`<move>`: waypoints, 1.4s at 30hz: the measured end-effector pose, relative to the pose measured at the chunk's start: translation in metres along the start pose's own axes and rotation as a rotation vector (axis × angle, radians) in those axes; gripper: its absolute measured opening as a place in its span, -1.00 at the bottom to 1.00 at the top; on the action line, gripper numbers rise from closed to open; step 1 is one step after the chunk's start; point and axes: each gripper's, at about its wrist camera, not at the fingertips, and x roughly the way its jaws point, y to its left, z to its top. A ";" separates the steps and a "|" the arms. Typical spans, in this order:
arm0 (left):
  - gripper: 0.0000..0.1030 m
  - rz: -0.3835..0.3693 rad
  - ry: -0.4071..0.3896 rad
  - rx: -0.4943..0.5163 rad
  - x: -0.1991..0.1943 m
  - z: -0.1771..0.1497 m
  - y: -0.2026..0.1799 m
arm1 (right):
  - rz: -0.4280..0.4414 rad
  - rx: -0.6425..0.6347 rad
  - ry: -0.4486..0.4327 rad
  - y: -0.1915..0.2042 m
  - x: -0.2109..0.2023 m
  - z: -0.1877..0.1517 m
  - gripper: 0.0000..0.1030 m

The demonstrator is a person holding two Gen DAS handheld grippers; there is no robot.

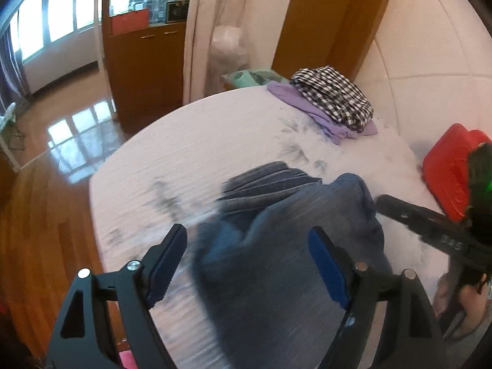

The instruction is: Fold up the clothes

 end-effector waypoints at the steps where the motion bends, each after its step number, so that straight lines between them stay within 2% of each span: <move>1: 0.57 0.005 0.003 0.002 0.009 0.000 -0.004 | 0.006 -0.003 0.005 0.001 0.006 0.004 -0.55; 4: 0.58 0.086 0.028 0.025 0.048 -0.005 -0.006 | 0.012 0.009 0.046 -0.004 0.035 0.012 -0.55; 6: 0.69 0.111 0.047 0.015 0.071 -0.005 -0.002 | -0.022 0.032 0.085 -0.012 0.055 0.014 -0.55; 8: 1.00 0.120 0.050 -0.009 0.086 -0.004 0.005 | -0.050 0.063 0.134 -0.021 0.076 0.013 -0.55; 11: 1.00 0.096 0.043 -0.017 0.091 -0.003 0.009 | -0.035 0.133 0.171 -0.035 0.098 0.007 -0.55; 15: 1.00 0.109 0.032 0.034 0.087 -0.001 0.002 | -0.019 0.167 0.178 -0.041 0.097 0.007 -0.53; 17: 1.00 0.091 0.047 0.050 0.073 0.001 0.002 | -0.039 0.168 0.170 -0.036 0.085 0.008 -0.49; 19: 1.00 0.054 0.045 0.058 0.049 -0.002 0.004 | -0.029 0.171 0.114 -0.033 0.061 0.006 -0.20; 21: 1.00 0.004 0.023 0.042 0.019 -0.010 0.009 | -0.022 0.161 0.050 -0.028 0.029 -0.003 -0.14; 23: 1.00 -0.030 0.026 0.014 -0.001 -0.022 0.012 | -0.041 0.144 0.021 -0.025 0.001 -0.016 0.03; 25: 1.00 -0.057 0.040 -0.016 -0.014 -0.039 0.012 | -0.073 0.142 0.001 -0.025 -0.022 -0.033 0.44; 28: 1.00 -0.068 0.049 0.012 -0.019 -0.067 -0.001 | -0.107 0.151 -0.013 -0.025 -0.043 -0.064 0.45; 29: 1.00 -0.063 0.061 0.041 -0.016 -0.074 -0.007 | -0.103 0.155 -0.023 -0.025 -0.047 -0.072 0.41; 30: 1.00 -0.060 0.070 0.064 -0.015 -0.082 -0.012 | -0.097 0.156 -0.028 -0.024 -0.050 -0.080 0.22; 31: 1.00 -0.054 0.081 0.083 -0.010 -0.091 -0.017 | -0.083 0.150 -0.024 -0.022 -0.050 -0.086 -0.13; 33: 1.00 -0.046 0.108 0.097 -0.001 -0.106 -0.025 | -0.039 0.126 -0.004 -0.014 -0.046 -0.094 -0.41; 34: 1.00 -0.036 0.123 0.099 0.006 -0.113 -0.027 | -0.015 0.113 0.010 -0.010 -0.041 -0.096 -0.46; 36: 1.00 0.023 0.151 0.119 0.022 -0.127 -0.029 | -0.045 0.095 0.064 -0.010 -0.025 -0.102 -0.49; 37: 1.00 0.030 0.152 0.118 0.027 -0.131 -0.028 | -0.061 0.108 0.089 -0.016 -0.018 -0.105 -0.68; 38: 1.00 0.036 0.150 0.117 0.030 -0.134 -0.027 | -0.077 0.121 0.114 -0.022 -0.010 -0.108 -0.73; 40: 1.00 0.041 0.122 0.118 0.018 -0.134 -0.030 | -0.076 0.144 0.126 -0.030 -0.007 -0.109 -0.82; 42: 1.00 0.046 0.095 0.118 0.006 -0.134 -0.032 | -0.098 0.139 0.125 -0.028 -0.012 -0.109 -0.83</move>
